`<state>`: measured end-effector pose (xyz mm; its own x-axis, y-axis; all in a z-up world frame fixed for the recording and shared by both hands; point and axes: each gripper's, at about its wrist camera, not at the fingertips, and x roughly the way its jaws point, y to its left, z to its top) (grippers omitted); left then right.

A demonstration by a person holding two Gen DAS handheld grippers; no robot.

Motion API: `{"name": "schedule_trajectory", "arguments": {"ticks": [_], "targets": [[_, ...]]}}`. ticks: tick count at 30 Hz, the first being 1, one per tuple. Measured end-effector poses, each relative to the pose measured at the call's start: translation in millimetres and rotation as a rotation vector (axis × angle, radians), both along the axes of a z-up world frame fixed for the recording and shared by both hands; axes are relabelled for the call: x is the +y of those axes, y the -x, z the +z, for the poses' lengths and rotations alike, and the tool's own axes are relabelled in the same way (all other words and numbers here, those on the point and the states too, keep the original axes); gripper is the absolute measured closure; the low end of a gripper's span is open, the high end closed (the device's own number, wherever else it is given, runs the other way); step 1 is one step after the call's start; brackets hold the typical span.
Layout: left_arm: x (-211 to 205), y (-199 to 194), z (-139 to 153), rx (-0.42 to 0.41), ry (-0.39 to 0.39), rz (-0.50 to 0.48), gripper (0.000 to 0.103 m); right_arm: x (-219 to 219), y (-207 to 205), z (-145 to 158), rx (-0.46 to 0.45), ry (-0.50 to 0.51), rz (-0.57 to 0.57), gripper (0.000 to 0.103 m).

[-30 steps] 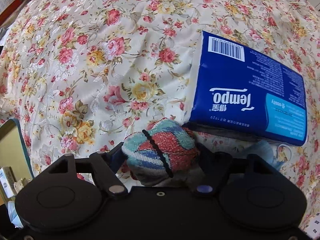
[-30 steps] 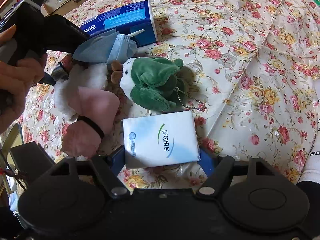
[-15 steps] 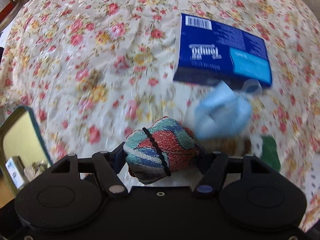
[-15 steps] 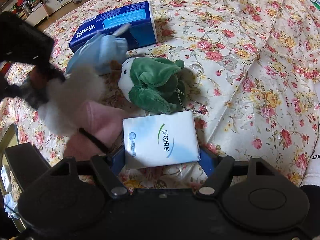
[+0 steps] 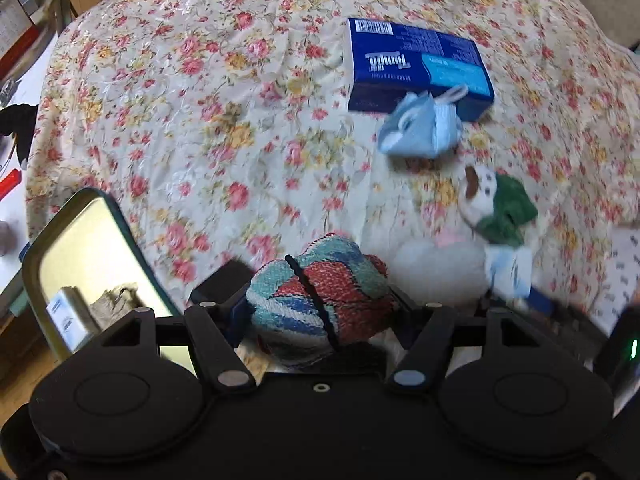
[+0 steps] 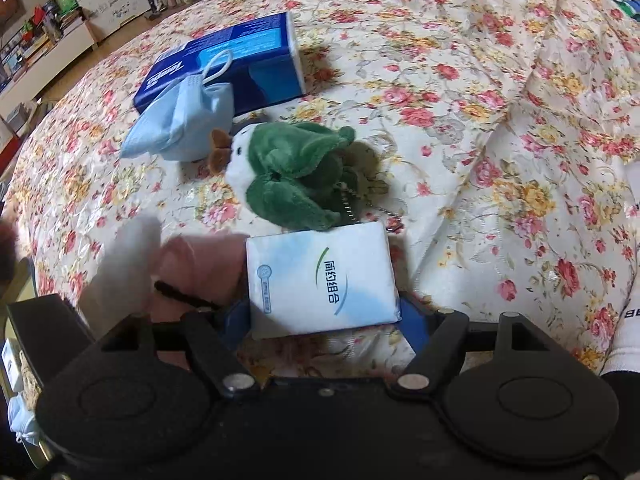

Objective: Organize soft objects
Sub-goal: 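Carry the towel ball and tissue pack to the gold tray and release them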

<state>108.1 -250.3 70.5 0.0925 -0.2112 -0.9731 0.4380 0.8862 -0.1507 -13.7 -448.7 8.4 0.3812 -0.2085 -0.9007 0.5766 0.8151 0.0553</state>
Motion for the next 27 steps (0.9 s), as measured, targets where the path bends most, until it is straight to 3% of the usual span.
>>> {"name": "schedule_trajectory", "arguments": {"ticks": [8,14,22,27], "targets": [[48.3,39.6,-11.1,-0.023,-0.071,-0.047,0.039,-3.2,7.3,1.8,-0.019,0.007,-0.021,0.03],[102.9,62.8,-32.3,0.006,-0.091,-0.019,0.039,-1.8,17.1,7.3,-0.048,0.028,-0.047,0.03],[174.6,61.9,-43.0,-0.031,-0.1,0.066,0.039,21.3,45.8,31.6,-0.08,0.065,-0.104,0.03],[214.7,47.6,-46.2,-0.046,-0.098,0.151,0.039,66.0,44.8,61.3,-0.098,0.079,-0.039,0.029]]}}
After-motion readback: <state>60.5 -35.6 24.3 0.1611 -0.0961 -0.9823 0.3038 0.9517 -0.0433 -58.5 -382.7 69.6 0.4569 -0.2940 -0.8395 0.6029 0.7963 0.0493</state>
